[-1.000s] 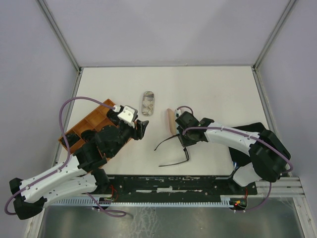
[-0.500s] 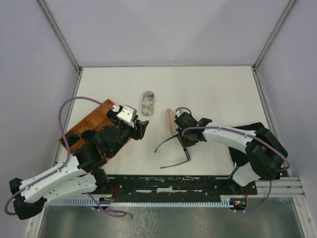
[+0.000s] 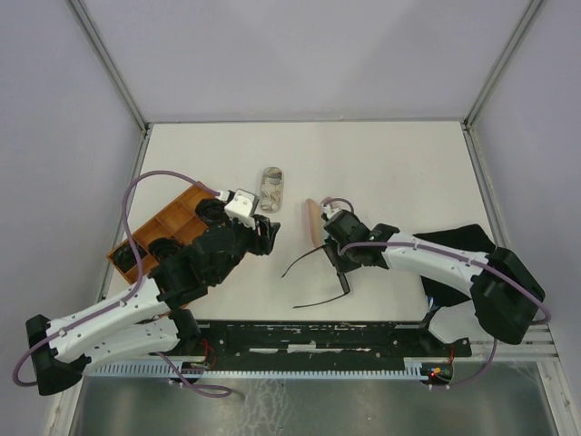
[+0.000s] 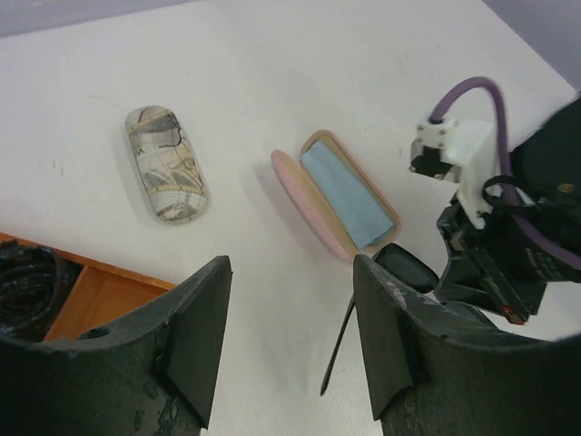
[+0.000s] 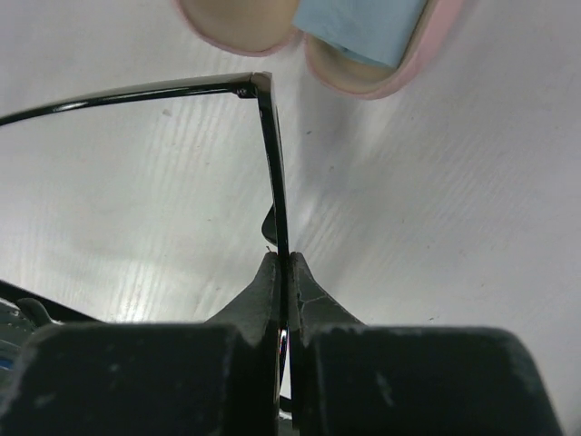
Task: Organize the sunglasses
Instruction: Pick up the sunglasses from the center of the board.
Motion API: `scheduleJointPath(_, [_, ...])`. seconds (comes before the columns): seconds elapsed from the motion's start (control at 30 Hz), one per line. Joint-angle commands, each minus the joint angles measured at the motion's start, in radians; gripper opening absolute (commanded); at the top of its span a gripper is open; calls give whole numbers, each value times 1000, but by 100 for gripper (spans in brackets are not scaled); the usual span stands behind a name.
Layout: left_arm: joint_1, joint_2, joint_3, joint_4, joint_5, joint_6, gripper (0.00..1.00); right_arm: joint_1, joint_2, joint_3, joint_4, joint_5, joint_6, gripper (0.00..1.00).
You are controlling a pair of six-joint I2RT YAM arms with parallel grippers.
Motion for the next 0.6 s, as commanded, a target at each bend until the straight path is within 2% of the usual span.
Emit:
scheduleJointPath(0.0, [6, 78, 39, 2, -70, -164, 65, 71, -162, -39, 108, 114, -11, 0])
scheduleJointPath(0.23, [5, 229, 153, -37, -110, -262, 68, 120, -348, -120, 223, 361, -23, 0])
scheduleJointPath(0.4, [9, 308, 227, -49, -172, -246, 70, 122, -426, -145, 291, 443, -87, 0])
scheduleJointPath(0.57, [23, 384, 284, -48, -164, -217, 70, 122, -467, -138, 333, 460, -148, 0])
